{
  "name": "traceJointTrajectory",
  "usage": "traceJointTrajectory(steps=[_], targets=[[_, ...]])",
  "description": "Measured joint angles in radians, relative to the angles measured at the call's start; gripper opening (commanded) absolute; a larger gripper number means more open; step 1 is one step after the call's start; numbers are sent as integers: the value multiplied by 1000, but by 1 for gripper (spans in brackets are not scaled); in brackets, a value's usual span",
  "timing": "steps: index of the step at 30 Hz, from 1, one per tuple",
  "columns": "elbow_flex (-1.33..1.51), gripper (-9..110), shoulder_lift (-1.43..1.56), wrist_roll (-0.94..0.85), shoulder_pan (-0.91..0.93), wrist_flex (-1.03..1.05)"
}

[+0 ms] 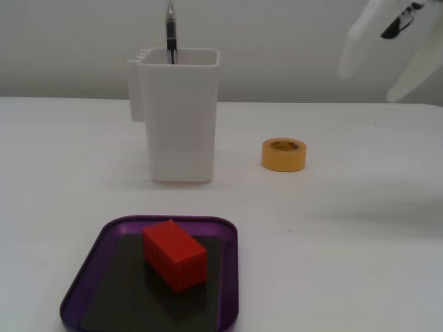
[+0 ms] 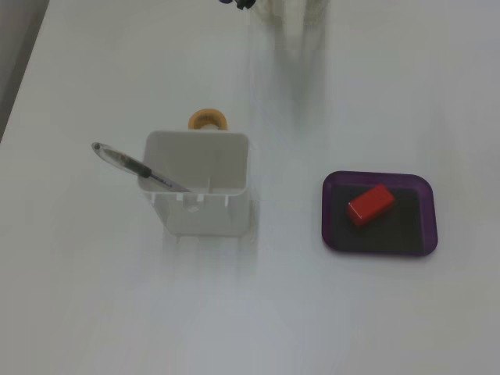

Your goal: Pick up the red cube and place it in the box.

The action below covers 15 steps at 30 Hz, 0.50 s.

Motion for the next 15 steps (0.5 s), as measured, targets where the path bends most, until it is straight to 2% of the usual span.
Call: traceJointTrajectory(steps=[7, 15], targets=[[318, 18, 390, 0, 17, -86], [581, 18, 657, 0, 12, -121]])
